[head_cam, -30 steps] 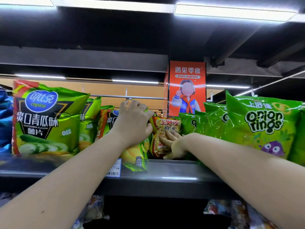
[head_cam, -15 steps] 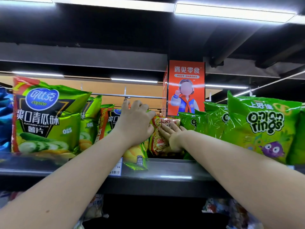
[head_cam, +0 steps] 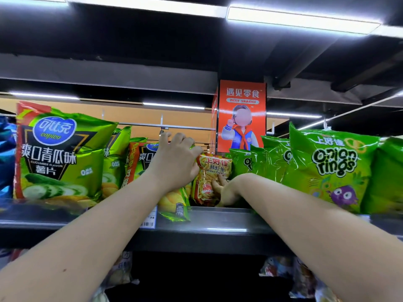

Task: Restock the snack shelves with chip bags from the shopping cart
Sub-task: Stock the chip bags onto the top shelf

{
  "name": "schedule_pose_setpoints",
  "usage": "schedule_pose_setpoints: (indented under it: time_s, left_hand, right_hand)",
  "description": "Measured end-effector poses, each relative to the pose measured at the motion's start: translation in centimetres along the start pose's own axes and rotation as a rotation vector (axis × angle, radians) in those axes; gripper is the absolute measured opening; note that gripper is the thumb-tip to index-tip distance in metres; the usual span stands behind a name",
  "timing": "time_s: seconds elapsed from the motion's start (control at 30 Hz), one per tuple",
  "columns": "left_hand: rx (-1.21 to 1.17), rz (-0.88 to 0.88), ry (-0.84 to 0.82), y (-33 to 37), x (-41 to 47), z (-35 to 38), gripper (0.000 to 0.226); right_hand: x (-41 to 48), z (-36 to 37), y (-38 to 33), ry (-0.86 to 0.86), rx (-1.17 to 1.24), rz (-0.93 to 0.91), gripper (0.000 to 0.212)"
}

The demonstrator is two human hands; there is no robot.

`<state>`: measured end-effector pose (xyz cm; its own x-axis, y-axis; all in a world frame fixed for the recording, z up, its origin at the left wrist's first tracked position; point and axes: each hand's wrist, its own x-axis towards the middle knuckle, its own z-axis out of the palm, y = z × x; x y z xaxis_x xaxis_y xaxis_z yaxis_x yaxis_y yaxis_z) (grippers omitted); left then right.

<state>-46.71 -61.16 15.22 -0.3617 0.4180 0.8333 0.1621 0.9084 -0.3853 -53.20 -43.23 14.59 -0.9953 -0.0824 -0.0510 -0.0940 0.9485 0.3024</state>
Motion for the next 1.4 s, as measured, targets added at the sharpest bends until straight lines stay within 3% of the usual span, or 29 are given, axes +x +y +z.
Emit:
schedule_pose_setpoints:
  time_s: [0.13,0.3,0.4,0.7,0.83,1.07,1.17,1.27,1.4]
  left_hand:
    - [-0.005,-0.021,-0.001,0.0,0.1,-0.5,0.044]
    - [-0.003,0.002,-0.001,1.0,0.5,-1.7,0.043]
    - [-0.036,0.014,0.02,2.6,0.8,-2.8,0.041]
    - [-0.367,0.052,0.101,10.4,-1.3,-5.2,0.04]
    - [-0.535,0.107,0.156,16.3,-2.2,-6.8,0.035]
    - [-0.771,0.295,0.222,30.3,-3.4,-10.8,0.028]
    - [-0.878,0.397,0.211,37.6,-4.3,-14.2,0.037]
    - [-0.945,0.497,0.187,45.0,-5.3,-18.9,0.026]
    - [-1.052,0.61,0.178,55.3,-6.9,-25.8,0.029]
  right_hand:
    - [-1.9,-0.4,0.0,0.13,0.04,-0.028,0.09]
    - [-6.8,-1.6,0.3,0.58,0.139,-0.051,0.062]
    - [-9.7,-0.9,0.2,0.834,0.063,0.017,0.042]
    - [-19.3,5.8,2.8,1.19,-0.15,0.23,0.028]
    - [-24.6,10.7,5.2,1.16,-0.231,0.363,0.028]
    - [-35.9,18.9,11.6,0.875,-0.318,0.692,0.03]
    - [-41.8,22.8,14.4,0.784,-0.315,0.82,0.033]
    - [-48.3,26.8,17.5,0.711,-0.336,0.942,0.032]
    - [-58.0,31.3,22.2,0.617,-0.351,1.06,0.032]
